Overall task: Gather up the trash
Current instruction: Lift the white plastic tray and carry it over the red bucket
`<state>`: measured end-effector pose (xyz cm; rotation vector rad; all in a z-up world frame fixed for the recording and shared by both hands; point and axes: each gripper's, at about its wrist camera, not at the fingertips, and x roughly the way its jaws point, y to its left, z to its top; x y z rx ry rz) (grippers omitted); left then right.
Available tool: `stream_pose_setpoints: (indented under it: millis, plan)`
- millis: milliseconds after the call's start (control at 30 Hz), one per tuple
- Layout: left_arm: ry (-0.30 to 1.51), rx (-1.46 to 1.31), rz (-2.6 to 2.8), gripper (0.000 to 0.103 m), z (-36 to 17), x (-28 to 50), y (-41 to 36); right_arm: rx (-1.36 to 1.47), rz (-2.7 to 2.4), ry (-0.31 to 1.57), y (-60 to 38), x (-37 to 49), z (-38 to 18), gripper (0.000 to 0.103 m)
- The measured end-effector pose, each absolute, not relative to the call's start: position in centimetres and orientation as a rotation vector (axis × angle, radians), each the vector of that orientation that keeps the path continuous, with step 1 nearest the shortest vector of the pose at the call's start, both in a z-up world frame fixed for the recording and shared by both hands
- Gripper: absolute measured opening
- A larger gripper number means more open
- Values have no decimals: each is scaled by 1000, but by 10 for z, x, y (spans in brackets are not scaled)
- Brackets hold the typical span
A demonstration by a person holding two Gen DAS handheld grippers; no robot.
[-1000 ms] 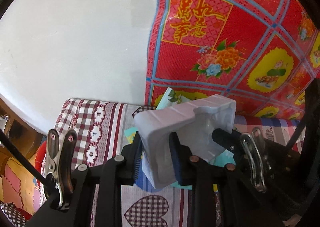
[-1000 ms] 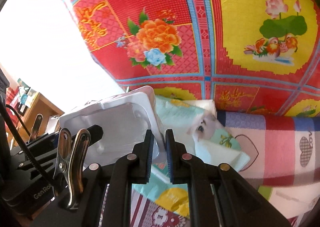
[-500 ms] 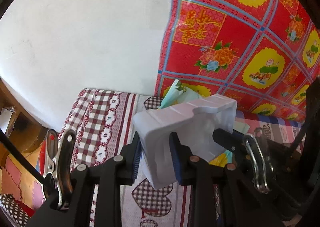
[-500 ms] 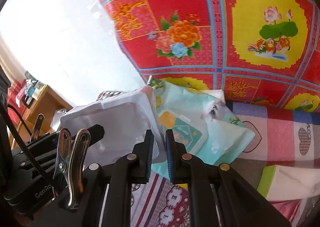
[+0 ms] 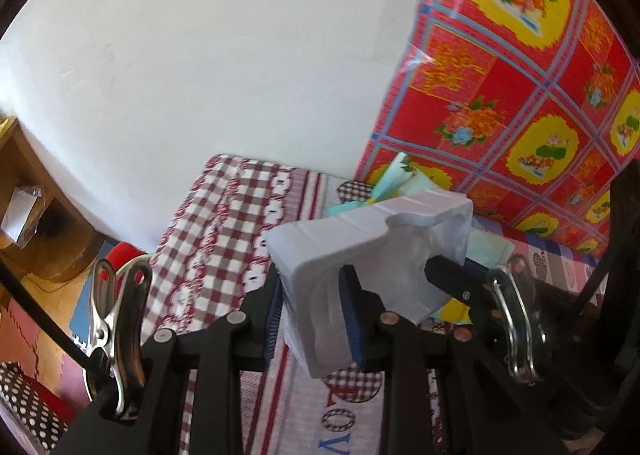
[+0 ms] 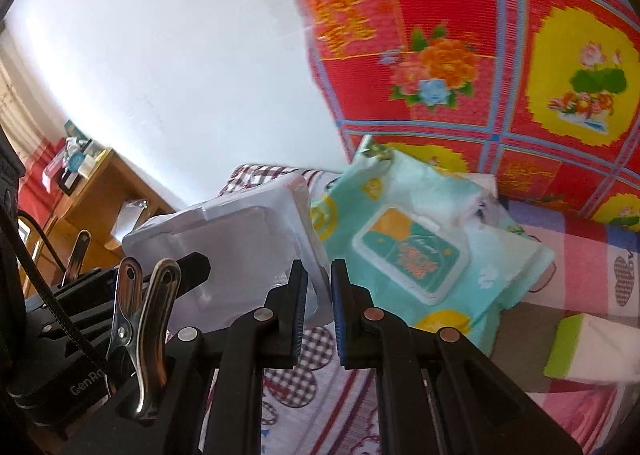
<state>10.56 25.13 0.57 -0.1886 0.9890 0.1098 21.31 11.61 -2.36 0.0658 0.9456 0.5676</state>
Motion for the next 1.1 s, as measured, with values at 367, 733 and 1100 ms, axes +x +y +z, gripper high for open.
stream_pose_setpoints:
  millis: [367, 733, 1100]
  plan:
    - [984, -248, 171, 29, 6, 81, 308, 9, 627, 962, 175, 196, -22, 13]
    - [974, -312, 267, 29, 7, 50, 379, -64, 715, 992, 253, 174, -30, 13]
    - [961, -371, 366, 29, 4, 21, 451, -147, 808, 1010, 337, 158, -38, 14]
